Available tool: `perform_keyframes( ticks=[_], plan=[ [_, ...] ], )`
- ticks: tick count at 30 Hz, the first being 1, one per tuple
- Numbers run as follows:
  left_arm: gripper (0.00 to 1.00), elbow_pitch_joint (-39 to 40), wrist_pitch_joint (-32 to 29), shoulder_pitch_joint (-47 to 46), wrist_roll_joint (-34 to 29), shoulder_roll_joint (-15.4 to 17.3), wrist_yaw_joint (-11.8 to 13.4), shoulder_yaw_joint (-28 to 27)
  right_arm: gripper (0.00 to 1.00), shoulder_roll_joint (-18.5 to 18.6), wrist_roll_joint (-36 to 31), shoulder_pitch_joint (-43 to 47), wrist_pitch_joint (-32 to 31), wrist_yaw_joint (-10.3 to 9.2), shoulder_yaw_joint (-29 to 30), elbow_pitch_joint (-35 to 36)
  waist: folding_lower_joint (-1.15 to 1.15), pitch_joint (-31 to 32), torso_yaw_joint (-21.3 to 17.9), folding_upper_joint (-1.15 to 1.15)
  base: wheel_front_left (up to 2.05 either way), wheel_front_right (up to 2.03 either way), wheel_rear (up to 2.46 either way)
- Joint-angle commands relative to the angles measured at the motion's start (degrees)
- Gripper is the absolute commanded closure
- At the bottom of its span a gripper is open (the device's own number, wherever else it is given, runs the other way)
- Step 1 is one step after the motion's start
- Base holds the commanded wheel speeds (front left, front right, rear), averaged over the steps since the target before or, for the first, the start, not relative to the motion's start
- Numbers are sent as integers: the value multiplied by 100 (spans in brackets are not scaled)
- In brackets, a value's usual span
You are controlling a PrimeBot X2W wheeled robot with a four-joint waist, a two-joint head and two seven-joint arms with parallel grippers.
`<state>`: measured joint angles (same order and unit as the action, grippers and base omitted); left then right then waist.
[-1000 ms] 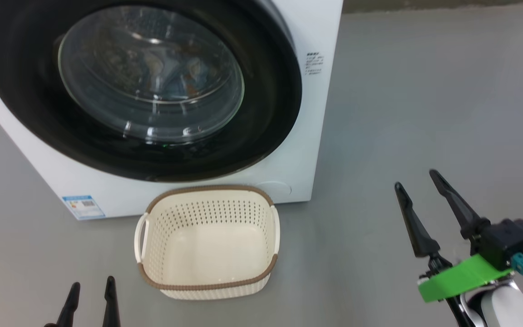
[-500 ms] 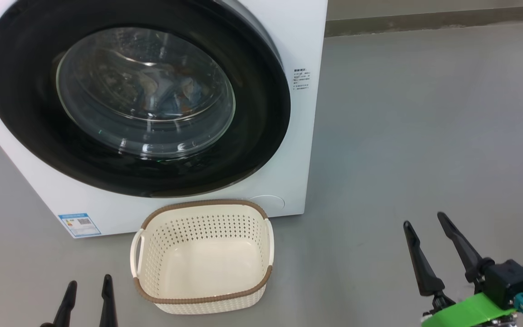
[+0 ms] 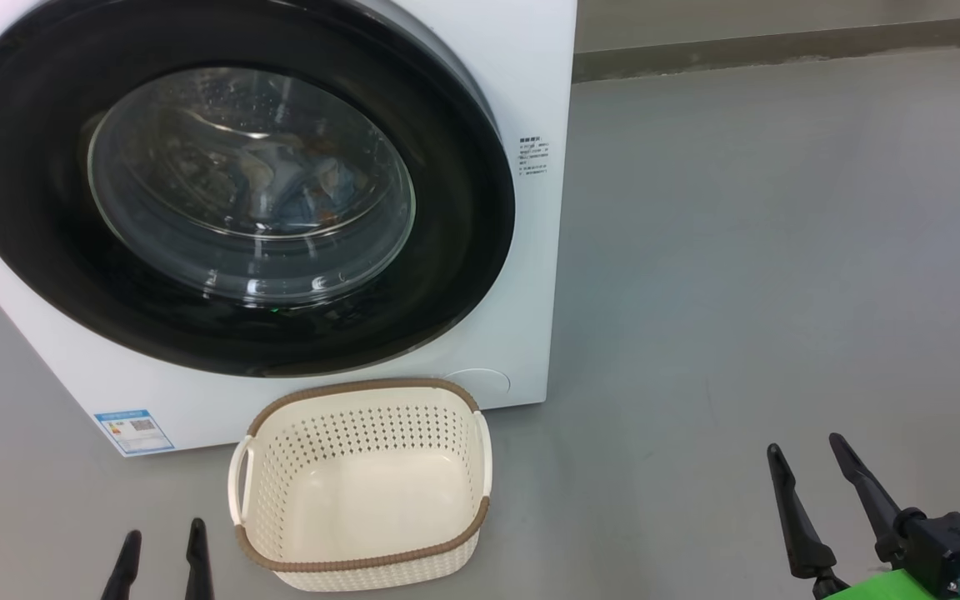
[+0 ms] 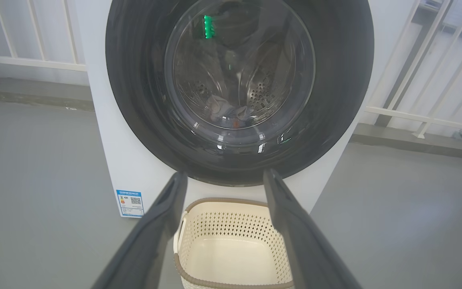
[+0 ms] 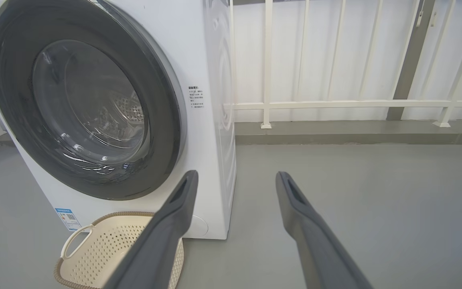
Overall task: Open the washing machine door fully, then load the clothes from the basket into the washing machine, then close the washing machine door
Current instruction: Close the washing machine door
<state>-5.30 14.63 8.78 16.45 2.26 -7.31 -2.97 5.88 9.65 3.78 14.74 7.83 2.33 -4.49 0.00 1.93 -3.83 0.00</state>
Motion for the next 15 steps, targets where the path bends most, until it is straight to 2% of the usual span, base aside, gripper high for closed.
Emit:
perform_keyframes(
  ticks=[1,15],
  plan=[
    [0,155,37,-58,-1,62,22,-184,0,62,-39,-3,26,-34,-106,113,0,8,-6,0,0,0,0],
    [0,163,37,38,-15,62,12,-165,0,16,-38,53,26,-34,-33,-71,0,58,29,0,0,0,0]
  ],
)
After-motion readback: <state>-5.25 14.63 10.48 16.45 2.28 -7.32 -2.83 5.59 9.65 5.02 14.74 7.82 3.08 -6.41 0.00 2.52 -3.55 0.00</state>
